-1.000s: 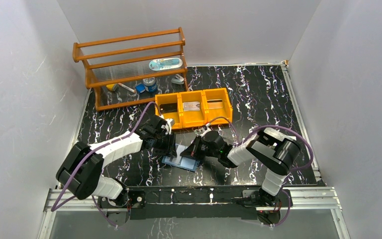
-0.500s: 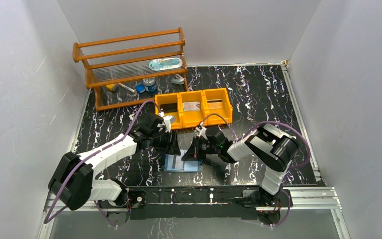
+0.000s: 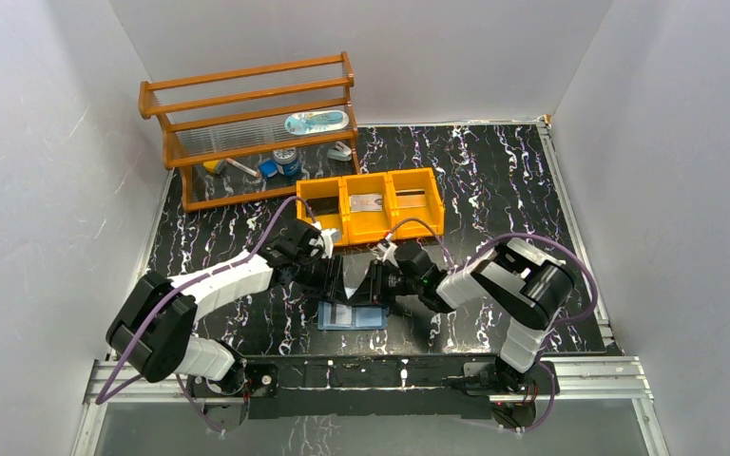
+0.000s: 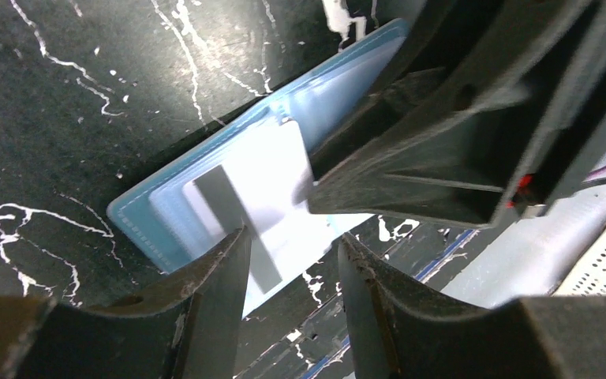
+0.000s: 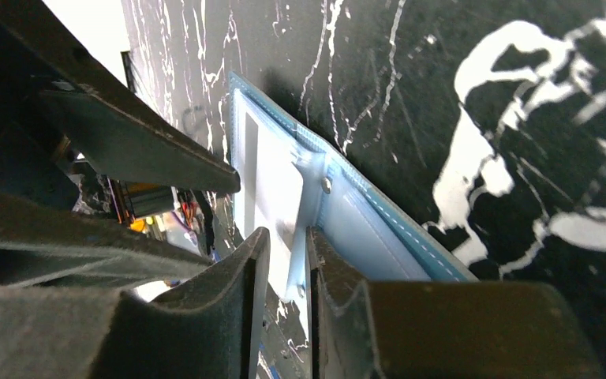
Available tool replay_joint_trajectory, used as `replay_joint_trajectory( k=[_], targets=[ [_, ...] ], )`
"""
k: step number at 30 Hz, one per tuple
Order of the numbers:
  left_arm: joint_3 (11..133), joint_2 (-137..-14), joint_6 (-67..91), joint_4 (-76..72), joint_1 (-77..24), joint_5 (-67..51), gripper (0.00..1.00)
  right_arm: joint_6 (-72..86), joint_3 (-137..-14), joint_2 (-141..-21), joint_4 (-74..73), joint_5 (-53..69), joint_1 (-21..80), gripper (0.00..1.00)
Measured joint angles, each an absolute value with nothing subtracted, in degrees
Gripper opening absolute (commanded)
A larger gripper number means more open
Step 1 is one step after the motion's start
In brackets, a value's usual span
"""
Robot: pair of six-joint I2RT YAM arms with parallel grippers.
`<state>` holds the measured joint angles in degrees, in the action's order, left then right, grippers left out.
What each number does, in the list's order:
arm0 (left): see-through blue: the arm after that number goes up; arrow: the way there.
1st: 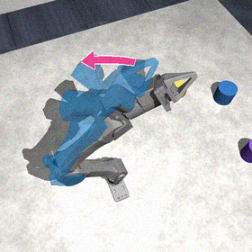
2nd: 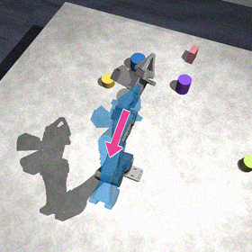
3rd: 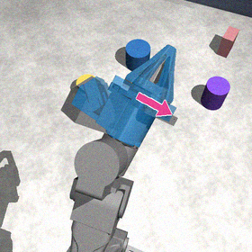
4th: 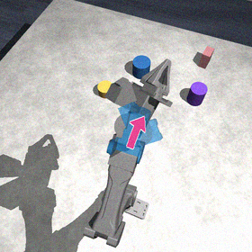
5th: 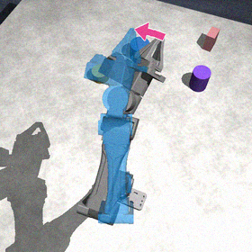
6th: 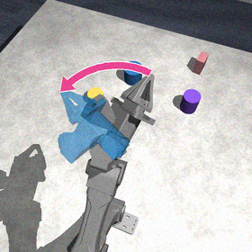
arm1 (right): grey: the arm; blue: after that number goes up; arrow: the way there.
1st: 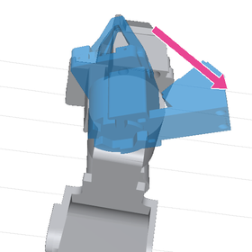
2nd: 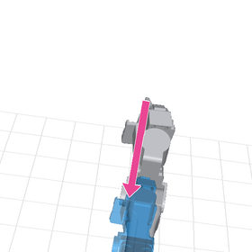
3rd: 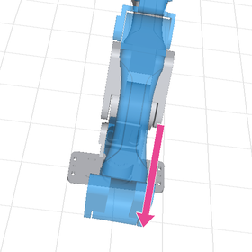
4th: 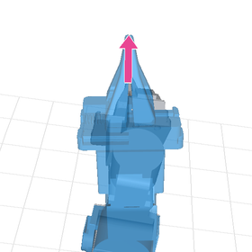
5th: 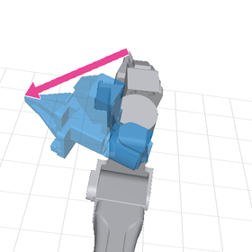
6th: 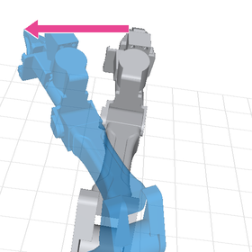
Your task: Take the credit cards out of the card holder
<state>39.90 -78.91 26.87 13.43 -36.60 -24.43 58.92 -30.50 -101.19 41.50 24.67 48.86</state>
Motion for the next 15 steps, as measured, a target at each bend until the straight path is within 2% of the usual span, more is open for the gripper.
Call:
replay_joint_trajectory(
  k=[4,11,15],
  targets=[
    [39.9,-79.6,27.1,14.6,-36.6,-22.8,0.41,60.7,-28.1,-99.3,43.1,22.8,48.9,0.33],
    [39.4,-79.6,27.5,15.0,-36.6,-20.6,0.37,63.9,-27.4,-101.8,48.9,23.4,48.9,0.2],
    [38.2,-79.6,28.1,14.8,-36.6,-20.6,0.33,66.0,-26.7,-103.8,52.0,23.8,48.9,0.19]
  ],
)
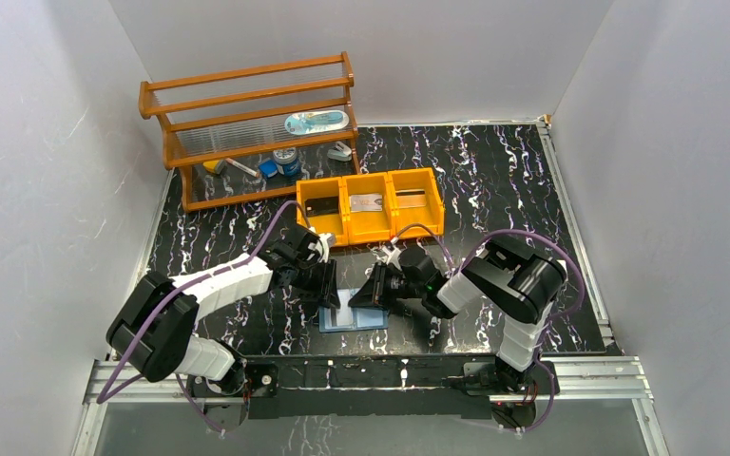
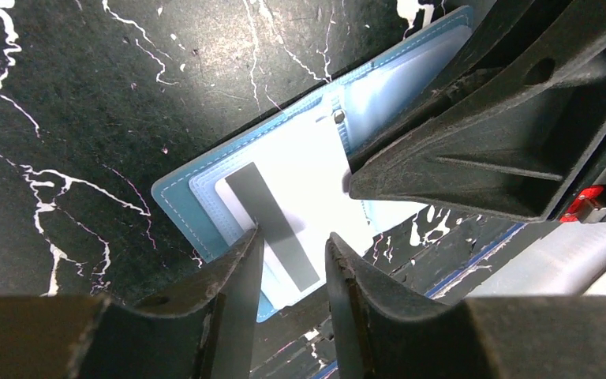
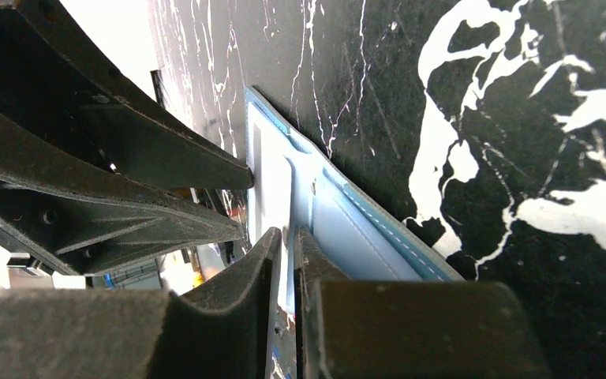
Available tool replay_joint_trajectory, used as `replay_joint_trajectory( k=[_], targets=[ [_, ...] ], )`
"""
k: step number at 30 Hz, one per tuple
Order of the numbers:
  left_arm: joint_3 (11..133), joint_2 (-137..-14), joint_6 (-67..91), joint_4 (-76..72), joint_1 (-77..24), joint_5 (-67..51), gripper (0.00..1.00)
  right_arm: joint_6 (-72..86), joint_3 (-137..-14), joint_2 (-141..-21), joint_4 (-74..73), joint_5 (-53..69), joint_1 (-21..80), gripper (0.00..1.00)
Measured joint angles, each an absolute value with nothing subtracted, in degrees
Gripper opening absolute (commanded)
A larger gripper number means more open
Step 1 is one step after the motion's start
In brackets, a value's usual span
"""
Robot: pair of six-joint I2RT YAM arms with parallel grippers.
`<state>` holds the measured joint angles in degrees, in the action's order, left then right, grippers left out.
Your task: Take the credit cards out of the card holder
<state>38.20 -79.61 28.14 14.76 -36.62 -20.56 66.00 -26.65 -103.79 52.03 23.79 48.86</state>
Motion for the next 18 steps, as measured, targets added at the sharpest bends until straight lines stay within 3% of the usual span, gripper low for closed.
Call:
replay_joint_trajectory(
  k=[5,11,18],
  targets=[
    [38.1,-79.8,28.7,14.7,-36.6,-20.2,0.29,66.8,-26.4,-104.0,52.8,23.8,48.9,0.18],
    [38.1,-80.2,29.2,14.2,-36.6,-20.1,0.29,66.5,-26.5,-103.9,52.2,23.7,48.9,0.03],
    [38.3,-80.3,29.2,15.0,-36.9,-17.6,0.28,64.6,-26.5,-98.2,45.3,20.6,49.0,0.04]
  ],
)
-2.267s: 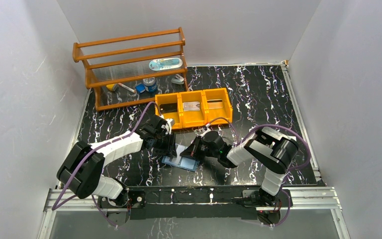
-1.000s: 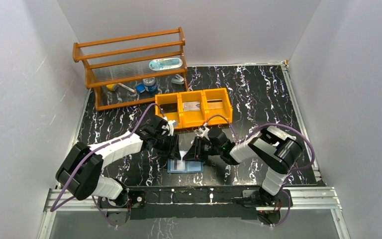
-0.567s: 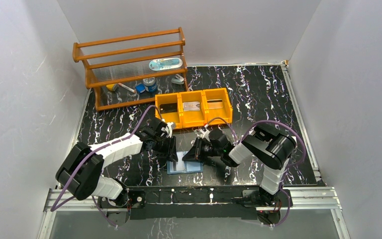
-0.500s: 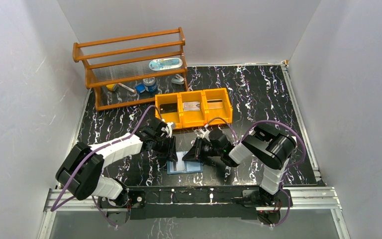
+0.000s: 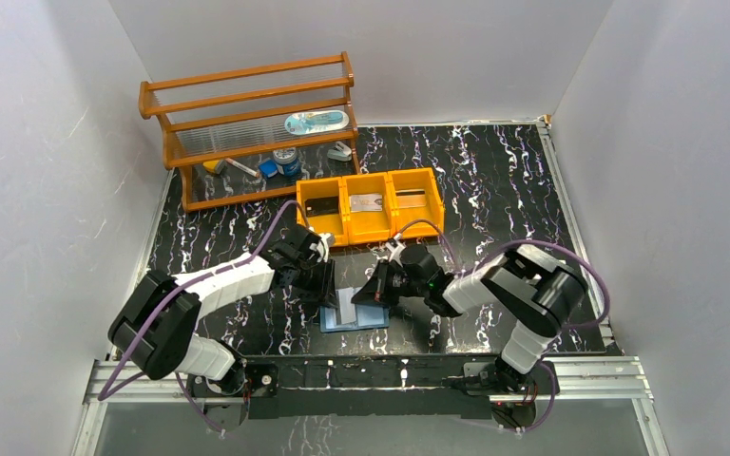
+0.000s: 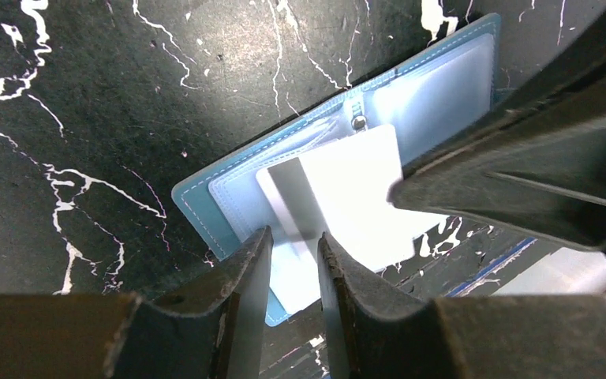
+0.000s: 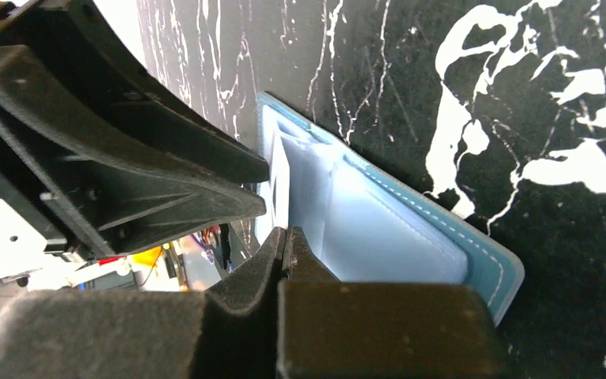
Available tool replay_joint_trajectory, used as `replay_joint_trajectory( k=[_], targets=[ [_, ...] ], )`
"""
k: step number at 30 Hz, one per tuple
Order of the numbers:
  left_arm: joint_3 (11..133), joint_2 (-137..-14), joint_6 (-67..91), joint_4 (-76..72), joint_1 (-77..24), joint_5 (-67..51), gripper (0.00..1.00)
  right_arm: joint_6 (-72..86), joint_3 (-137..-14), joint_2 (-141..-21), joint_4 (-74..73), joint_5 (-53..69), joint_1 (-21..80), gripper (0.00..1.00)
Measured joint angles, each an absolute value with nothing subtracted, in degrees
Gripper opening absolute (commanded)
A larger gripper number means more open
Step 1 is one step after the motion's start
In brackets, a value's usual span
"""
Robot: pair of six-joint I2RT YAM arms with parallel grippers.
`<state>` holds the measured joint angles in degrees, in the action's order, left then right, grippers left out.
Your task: Take the credit cards out of the card holder
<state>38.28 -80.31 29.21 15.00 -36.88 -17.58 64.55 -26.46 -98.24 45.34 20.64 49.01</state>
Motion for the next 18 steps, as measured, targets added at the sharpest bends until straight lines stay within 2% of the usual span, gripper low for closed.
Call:
replay_joint_trajectory(
  k=[9,18],
  targets=[
    [39.7,-81.9,28.9,16.1,-36.9,-17.1,0.29,62.5,-26.6,-93.5,39.9,19.5,49.0,0.07],
    [39.9,-79.8,28.3,16.7,-37.0,-17.5,0.41,62.1,-27.0,-93.5,33.8,16.4,49.0,0.08]
  ],
)
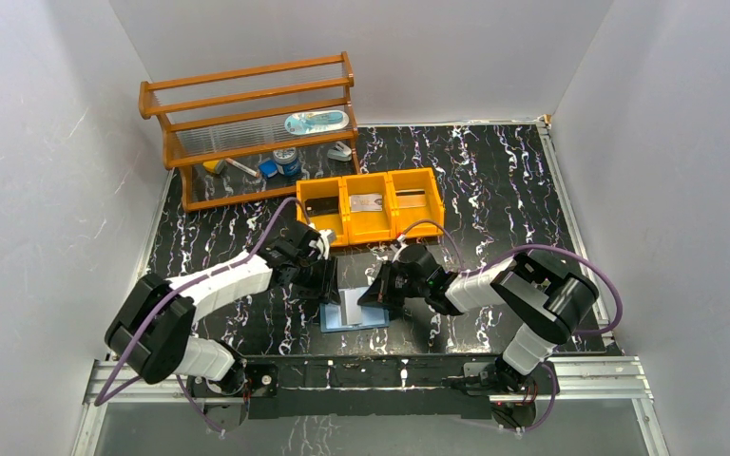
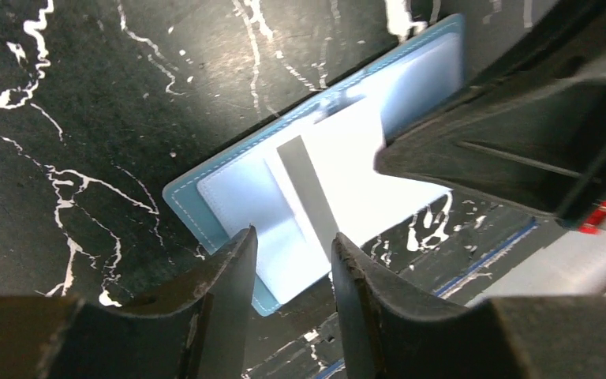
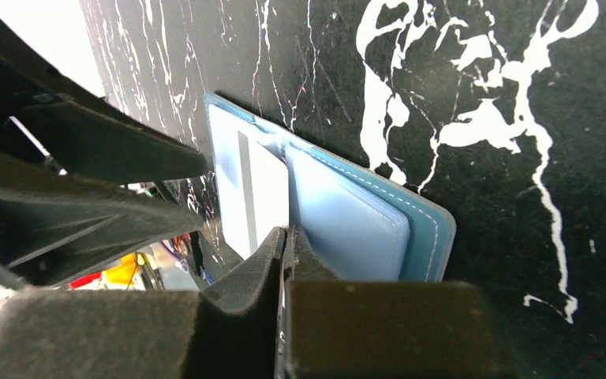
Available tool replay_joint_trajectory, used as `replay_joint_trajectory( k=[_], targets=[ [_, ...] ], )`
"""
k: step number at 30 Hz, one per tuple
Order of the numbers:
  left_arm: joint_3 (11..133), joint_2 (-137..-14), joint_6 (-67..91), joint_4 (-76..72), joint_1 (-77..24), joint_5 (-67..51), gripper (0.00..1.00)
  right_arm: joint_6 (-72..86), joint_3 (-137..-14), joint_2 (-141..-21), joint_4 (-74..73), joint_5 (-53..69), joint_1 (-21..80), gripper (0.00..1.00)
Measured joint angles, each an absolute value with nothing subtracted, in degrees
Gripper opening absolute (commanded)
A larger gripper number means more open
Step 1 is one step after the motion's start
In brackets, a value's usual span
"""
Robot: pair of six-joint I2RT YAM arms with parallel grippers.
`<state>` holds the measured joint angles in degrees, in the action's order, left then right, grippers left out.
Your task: Take the credit cards out of the card holder
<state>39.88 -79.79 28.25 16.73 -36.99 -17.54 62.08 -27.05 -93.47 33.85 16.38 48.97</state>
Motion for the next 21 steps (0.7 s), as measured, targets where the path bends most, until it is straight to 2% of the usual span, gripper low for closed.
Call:
replay_joint_trajectory(
  k=[3,6,13,21],
  targets=[
    [40.4,-77.7,28.3,16.3,-37.1,-19.4,0.45,62.2,-27.3,-93.5,33.7,16.2,49.0,0.08],
    [40.9,-76.7,29.1,13.5,-37.6,-22.7,0.45,62.7,-27.3,-93.5,34.2,15.8,49.0,0.08],
    [39.1,-78.2,31.4,9.4,-38.2,-24.4,0.4,63.3,-27.3,-93.8,34.7,15.3,49.0,0.11],
    [35.2,-80.2,33.4,8.7,-38.4,-22.9,0.31,64.4,-26.7,-93.8,37.0,15.4,49.0,0.26]
  ],
)
